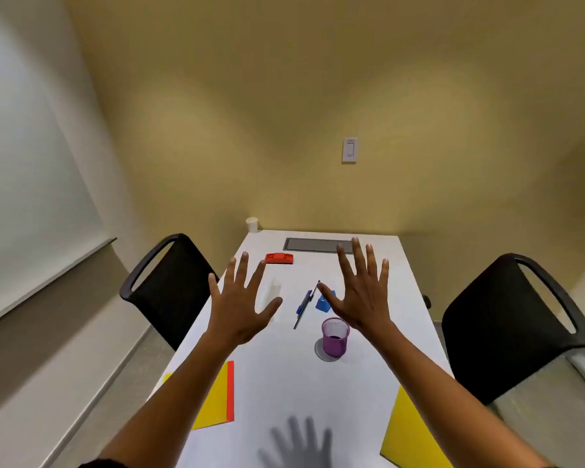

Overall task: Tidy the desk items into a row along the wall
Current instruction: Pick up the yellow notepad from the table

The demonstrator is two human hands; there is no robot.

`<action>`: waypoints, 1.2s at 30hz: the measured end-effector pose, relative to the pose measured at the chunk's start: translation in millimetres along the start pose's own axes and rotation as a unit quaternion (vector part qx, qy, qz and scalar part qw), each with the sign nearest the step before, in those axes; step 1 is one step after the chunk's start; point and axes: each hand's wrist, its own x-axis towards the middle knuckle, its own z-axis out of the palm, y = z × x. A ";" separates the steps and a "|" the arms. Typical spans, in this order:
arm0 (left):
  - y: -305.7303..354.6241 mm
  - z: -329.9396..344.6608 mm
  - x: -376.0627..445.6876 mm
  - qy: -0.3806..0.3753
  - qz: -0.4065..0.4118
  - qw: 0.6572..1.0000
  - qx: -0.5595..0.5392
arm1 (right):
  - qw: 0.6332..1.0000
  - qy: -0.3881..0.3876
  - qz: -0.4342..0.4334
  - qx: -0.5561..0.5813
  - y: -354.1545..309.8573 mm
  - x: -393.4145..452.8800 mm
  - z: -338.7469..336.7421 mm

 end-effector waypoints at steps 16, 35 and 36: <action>-101.7 40.3 -100.7 -0.110 -0.034 0.993 -0.037 | 0.995 -0.092 0.010 0.031 -95.6 -75.9 64.0; -275.2 81.9 -187.4 -0.201 -0.046 0.976 -0.070 | 0.973 -0.217 0.078 0.001 -243.3 -178.2 142.6; -277.6 86.2 -188.4 -0.205 -0.047 0.975 -0.071 | 0.970 -0.228 0.083 0.000 -245.8 -181.5 146.9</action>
